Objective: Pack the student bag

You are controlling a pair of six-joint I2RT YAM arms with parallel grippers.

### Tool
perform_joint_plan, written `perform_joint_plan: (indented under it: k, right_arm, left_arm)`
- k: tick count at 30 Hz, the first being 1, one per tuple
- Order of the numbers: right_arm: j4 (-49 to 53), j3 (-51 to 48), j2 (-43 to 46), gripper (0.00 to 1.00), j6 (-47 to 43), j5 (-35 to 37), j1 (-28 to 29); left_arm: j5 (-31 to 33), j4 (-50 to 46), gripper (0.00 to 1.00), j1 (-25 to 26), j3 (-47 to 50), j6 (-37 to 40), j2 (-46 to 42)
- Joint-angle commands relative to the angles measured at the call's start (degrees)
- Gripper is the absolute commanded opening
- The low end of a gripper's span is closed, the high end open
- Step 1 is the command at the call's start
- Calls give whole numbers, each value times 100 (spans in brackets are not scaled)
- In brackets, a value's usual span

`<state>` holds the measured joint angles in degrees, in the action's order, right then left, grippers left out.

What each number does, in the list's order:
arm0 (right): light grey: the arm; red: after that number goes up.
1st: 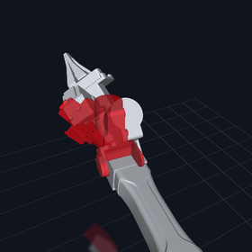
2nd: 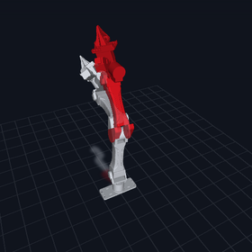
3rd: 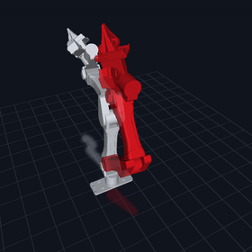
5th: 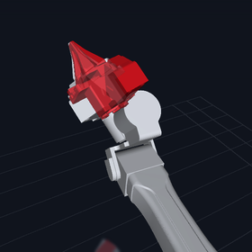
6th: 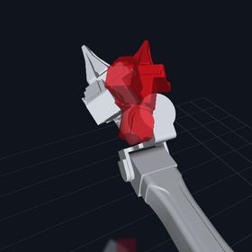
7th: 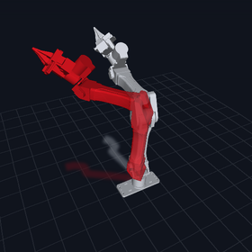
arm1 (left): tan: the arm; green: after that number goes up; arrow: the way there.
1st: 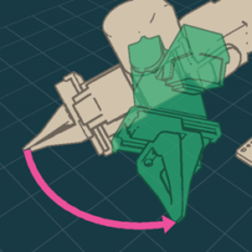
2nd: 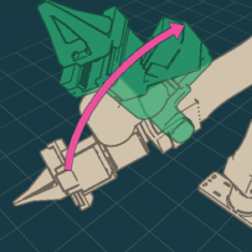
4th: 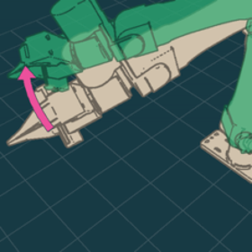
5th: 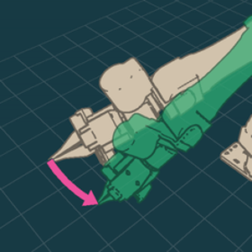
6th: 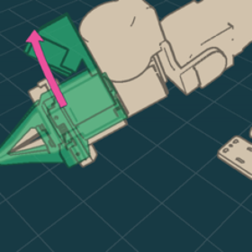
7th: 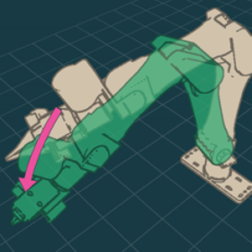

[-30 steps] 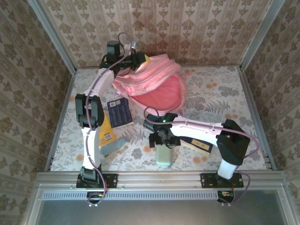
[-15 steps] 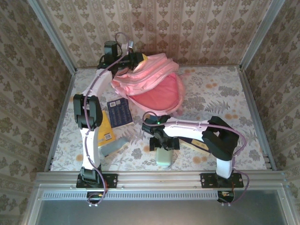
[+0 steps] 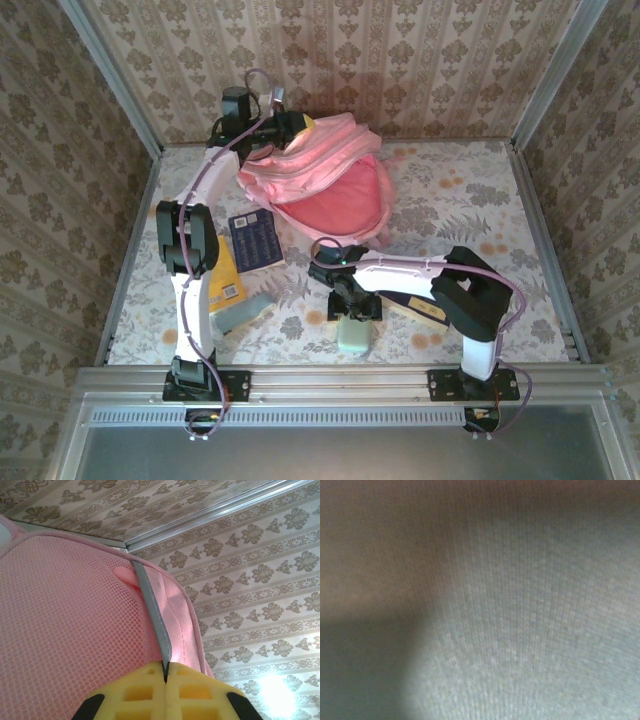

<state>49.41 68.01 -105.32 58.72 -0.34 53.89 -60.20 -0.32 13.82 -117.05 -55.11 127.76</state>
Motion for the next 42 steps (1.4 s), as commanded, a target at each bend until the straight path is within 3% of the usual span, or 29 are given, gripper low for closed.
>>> perform_joint_plan:
  k: [1,11,14,19,22,26,30,39,42]
  right_arm:
    - [108,-68,425,77,36,229,-18]
    - [394,-27,1924,74,-185,631,-272]
    - [132,-288,2512,74,-379,519,-817]
    - [-1341,-1162,3584,71,-515,-506,-2087]
    - [-2315,-1306,3641,68,-511,-1130,-2619]
    - [-3198,-1008,3102,66,-327,-1687,-2909]
    - [-3743,-304,2164,66,-102,-1743,-2938]
    - [-4902,1608,-329,66,999,-1483,-3092]
    - [-5048,2274,-1094,66,1264,-994,-3107]
  left_arm:
    - [-61,559,0,-82,-133,-112,-407]
    - [-65,-36,0,-64,-304,176,-622]
    - [-106,-176,0,-64,-292,208,-689]
    - [-192,-460,0,-42,-453,288,-734]
    - [-211,-757,0,-46,-646,437,-722]
    - [-282,-746,0,-38,-743,333,-696]
    - [-347,-612,0,-17,-801,173,-679]
    - [-488,-417,0,-11,-752,-6,-731]
    - [-510,-393,0,-37,-746,-32,-744]
